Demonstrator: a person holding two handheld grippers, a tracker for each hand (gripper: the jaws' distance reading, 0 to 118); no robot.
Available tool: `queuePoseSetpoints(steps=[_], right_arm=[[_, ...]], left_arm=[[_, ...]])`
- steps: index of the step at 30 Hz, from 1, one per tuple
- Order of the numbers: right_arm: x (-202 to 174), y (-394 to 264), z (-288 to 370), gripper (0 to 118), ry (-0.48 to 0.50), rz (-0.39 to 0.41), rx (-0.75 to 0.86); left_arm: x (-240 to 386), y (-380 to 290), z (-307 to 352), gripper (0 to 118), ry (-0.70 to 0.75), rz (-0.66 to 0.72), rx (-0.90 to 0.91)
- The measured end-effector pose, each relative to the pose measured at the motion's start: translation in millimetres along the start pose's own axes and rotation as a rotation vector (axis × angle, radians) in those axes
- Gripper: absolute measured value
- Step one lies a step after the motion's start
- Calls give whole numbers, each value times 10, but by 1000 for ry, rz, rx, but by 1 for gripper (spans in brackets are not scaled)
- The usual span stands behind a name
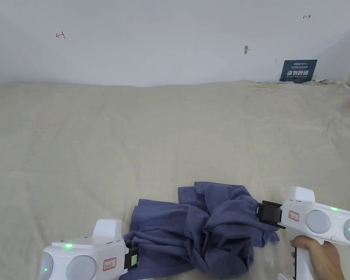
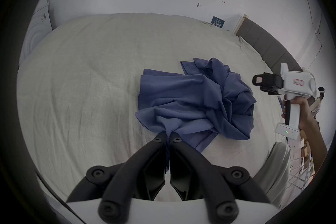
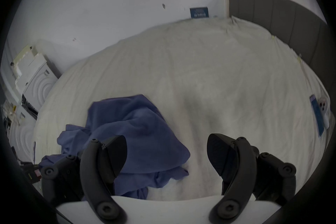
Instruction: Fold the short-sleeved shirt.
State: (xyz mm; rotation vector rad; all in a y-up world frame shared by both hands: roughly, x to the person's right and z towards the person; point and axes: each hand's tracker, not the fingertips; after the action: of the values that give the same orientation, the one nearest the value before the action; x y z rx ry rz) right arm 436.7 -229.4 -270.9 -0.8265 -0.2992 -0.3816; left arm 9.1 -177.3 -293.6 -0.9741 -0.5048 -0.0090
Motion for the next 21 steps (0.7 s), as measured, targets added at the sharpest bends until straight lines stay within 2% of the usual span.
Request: queuePoseSetpoints(steps=[4, 5, 6, 8, 9, 15, 21], right_arm=[[118, -2, -199, 91, 12, -65, -82], [131, -6, -222, 82, 23, -77, -83], [136, -15, -232, 68, 27, -80, -80], [90, -33, -190, 23, 54, -76, -84], [67, -31, -194, 10, 56, -72, -86], [-31, 44, 5, 6, 35, 40, -16], [-205, 330, 548, 5, 23, 186, 144]], left_arm=[[-11, 4, -6, 0, -1, -4, -4], [-18, 9, -12, 0, 0, -3, -3], [-23, 16, -14, 0, 0, 0, -3], [-29, 24, -18, 0, -1, 3, -1], [-27, 16, -27, 0, -2, 3, -1], [-32, 16, -7, 0, -5, 7, 10], [-95, 113, 93, 0, -48, 60, 60]])
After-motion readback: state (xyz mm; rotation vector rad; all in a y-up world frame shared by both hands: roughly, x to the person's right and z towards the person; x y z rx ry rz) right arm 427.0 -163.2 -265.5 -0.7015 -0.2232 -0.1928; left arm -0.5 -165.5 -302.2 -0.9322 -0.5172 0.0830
